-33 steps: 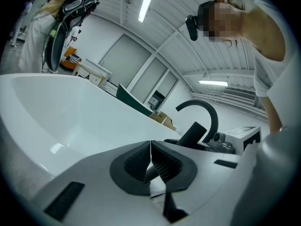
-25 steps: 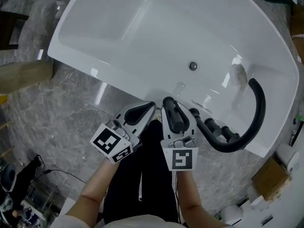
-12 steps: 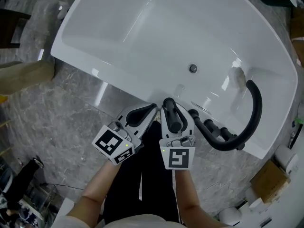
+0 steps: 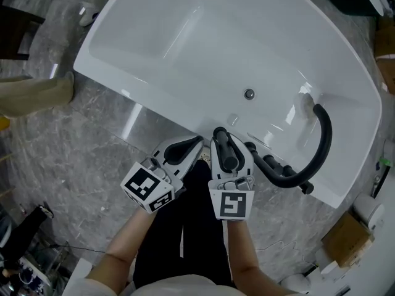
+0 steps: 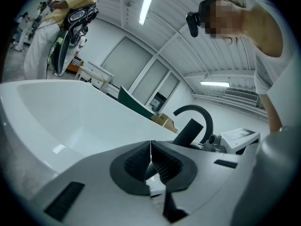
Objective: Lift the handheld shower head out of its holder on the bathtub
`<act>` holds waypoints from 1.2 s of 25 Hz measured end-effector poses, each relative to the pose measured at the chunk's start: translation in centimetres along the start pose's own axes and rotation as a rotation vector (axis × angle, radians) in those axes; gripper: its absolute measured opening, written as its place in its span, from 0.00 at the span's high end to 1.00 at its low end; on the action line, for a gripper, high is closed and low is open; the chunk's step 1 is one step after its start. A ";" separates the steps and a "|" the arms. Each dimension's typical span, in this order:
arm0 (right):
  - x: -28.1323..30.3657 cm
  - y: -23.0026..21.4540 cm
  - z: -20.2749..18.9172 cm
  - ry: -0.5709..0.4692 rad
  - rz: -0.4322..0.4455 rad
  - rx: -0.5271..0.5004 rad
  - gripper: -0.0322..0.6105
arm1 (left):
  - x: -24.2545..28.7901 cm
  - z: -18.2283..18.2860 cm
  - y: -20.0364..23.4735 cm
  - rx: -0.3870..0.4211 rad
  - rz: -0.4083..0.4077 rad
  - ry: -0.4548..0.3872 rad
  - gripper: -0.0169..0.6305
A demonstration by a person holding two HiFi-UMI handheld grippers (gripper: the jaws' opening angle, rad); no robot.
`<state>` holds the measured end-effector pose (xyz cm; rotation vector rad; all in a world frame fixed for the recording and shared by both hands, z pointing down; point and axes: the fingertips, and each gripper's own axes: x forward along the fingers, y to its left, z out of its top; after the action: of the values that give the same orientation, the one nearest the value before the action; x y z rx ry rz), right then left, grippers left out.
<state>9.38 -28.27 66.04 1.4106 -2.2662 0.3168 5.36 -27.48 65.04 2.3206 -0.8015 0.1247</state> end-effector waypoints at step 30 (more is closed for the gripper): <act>-6.9 0.1 11.9 -0.130 -0.048 -0.005 0.75 | -4.6 7.5 -8.1 0.133 -0.052 -0.020 0.96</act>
<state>8.88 -27.79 52.30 1.5212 -2.3290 0.2092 5.46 -25.01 53.34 2.4693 -0.7625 0.1360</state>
